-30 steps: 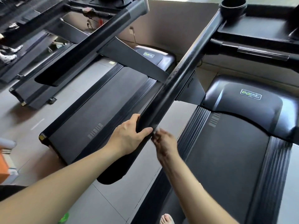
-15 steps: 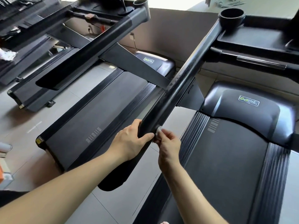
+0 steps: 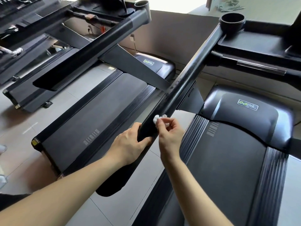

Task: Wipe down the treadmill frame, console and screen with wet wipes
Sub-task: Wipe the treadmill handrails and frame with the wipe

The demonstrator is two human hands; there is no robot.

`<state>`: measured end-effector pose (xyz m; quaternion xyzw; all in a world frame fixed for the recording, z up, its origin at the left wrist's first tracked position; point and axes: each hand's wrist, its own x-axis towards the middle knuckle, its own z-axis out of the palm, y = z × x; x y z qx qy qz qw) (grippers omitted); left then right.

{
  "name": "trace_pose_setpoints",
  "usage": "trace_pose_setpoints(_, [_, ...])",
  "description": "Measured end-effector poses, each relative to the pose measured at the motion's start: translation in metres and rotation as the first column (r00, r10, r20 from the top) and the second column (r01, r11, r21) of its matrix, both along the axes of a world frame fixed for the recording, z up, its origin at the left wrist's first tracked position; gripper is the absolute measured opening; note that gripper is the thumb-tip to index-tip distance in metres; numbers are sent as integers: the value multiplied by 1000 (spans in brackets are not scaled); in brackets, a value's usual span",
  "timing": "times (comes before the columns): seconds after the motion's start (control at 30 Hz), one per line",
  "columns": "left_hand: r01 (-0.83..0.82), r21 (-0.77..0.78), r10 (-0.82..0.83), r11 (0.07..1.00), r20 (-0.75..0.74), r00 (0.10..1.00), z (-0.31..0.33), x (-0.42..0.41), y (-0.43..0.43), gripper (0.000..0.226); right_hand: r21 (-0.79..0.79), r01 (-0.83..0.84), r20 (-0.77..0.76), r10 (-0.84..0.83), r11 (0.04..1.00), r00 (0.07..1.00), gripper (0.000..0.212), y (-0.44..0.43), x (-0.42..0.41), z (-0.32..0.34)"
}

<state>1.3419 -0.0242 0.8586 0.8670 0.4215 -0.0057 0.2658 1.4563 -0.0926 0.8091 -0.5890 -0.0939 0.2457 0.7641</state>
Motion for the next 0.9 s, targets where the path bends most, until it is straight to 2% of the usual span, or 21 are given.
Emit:
trace_pose_setpoints(0.07, [-1, -4, 1, 1000, -1, 1000, 0, 0, 0, 39, -22, 75, 19, -75, 997, 997, 13, 16, 31, 2])
trace_pose_setpoints(0.13, [-4, -9, 4, 1000, -3, 1000, 0, 0, 0, 41, -72, 101, 101, -93, 992, 990, 16, 29, 63, 8])
trace_pose_setpoints(0.2, [-3, -10, 3, 1000, -6, 1000, 1, -1, -1, 41, -136, 100, 243, -64, 986, 968, 14, 31, 70, 10])
trace_pose_setpoints(0.3, [-2, 1, 2, 1000, -5, 1000, 0, 0, -1, 39, -226, 54, 410, 44, 973, 911, 11, 15, 35, 5])
trace_pose_setpoints(0.37, [4, 3, -4, 1000, -5, 1000, 0, 1, 0, 37, -255, 11, 497, 121, 967, 859, 11, 5, 17, 5])
trace_pose_setpoints(0.47, [2, -4, -2, 1000, -5, 1000, 0, 0, 0, 37, -269, 58, 587, 115, 961, 801, 10, 16, 44, 8])
trace_pose_setpoints(0.57, [0, -21, 0, 1000, -5, 1000, 0, -1, 0, 40, -274, 105, 612, 89, 956, 786, 7, 33, 81, 15])
trace_pose_setpoints(0.67, [-1, -26, 1, 1000, -6, 1000, 2, -1, 0, 40, -250, 112, 598, 63, 962, 799, 8, 25, 69, 14])
trace_pose_setpoints(0.73, [-2, -22, 1, 1000, -9, 1000, 1, -1, 0, 37, -241, 38, 575, 111, 970, 810, 12, 8, 35, 10])
trace_pose_setpoints(0.83, [9, -29, -9, 1000, 9, 1000, 0, -1, 1, 30, -235, -108, 582, 229, 966, 781, 14, -15, -14, 5])
trace_pose_setpoints(0.9, [5, -83, -2, 997, 41, 999, 1, -2, 3, 36, -216, -138, 600, 243, 967, 762, 13, -13, -11, 4])
